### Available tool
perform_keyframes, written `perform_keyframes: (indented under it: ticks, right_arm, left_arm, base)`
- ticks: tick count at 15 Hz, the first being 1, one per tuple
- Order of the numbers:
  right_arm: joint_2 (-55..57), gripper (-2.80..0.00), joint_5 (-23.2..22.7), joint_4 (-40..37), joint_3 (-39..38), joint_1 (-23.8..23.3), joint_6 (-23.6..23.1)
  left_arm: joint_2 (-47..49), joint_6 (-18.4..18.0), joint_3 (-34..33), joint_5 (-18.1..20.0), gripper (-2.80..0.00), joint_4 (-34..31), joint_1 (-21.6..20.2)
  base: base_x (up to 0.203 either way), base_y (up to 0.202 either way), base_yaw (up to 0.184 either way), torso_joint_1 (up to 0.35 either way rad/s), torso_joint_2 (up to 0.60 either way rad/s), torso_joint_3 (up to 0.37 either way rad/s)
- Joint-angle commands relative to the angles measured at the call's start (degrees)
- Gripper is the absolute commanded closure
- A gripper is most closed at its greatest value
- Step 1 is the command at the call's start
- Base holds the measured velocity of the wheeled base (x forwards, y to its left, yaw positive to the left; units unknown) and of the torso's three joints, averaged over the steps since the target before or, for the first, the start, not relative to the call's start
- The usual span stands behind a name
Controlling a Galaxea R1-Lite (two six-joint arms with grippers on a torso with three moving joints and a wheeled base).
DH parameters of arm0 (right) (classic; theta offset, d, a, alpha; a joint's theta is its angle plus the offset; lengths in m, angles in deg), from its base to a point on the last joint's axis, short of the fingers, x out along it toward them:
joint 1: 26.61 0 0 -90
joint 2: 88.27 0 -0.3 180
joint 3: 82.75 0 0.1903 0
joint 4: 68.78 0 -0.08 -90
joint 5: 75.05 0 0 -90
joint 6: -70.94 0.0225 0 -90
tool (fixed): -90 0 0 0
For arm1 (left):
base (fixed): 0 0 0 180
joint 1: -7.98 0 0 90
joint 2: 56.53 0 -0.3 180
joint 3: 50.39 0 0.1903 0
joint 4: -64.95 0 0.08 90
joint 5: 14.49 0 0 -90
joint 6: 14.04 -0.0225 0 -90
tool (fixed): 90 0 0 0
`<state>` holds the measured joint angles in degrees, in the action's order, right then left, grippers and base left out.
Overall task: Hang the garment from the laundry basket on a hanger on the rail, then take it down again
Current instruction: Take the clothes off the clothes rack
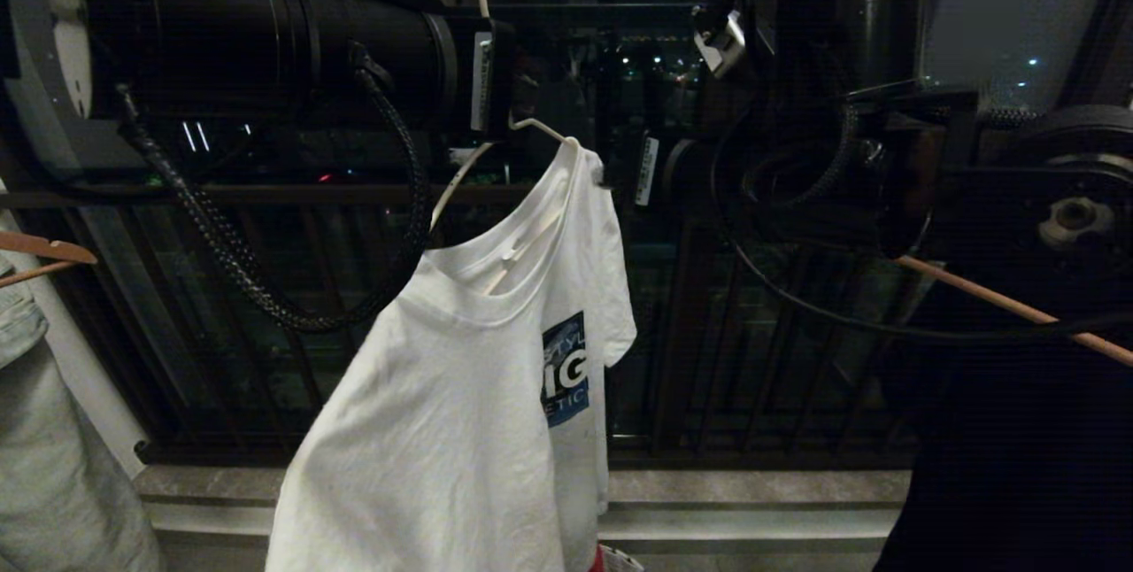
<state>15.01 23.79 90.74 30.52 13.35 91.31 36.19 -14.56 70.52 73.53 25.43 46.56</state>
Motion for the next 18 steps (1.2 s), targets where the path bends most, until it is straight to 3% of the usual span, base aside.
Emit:
perform_keyframes:
  ticks: [1,8,9,18]
  right_arm:
    - [3.98,-2.80,0.26,0.35,3.10,0.03,0.13]
    - [9.51,-2.80,4.73,6.97,5.94,-0.06,0.11]
    - [9.75,0.00,4.87,6.95,6.24,-0.14,0.11]
    - [10.24,0.00,4.96,7.22,8.76,-2.04,0.20]
  left_arm:
    - [0.27,0.00,-0.16,-0.05,0.00,-0.14,0.00]
    - [0.35,0.00,-0.08,-0.13,0.00,-0.02,0.00]
    - [0.35,0.00,-0.08,-0.13,0.00,-0.02,0.00]
    - [0.27,-0.09,-0.08,-0.20,0.00,-0.11,0.00]
  base:
    - [0.000,0.000,0.000,0.000,0.00,0.000]
    - [0.000,0.000,0.000,0.000,0.00,0.000]
    - [0.000,0.000,0.000,0.000,0.00,0.000]
    - [0.000,0.000,0.000,0.000,0.00,0.000]
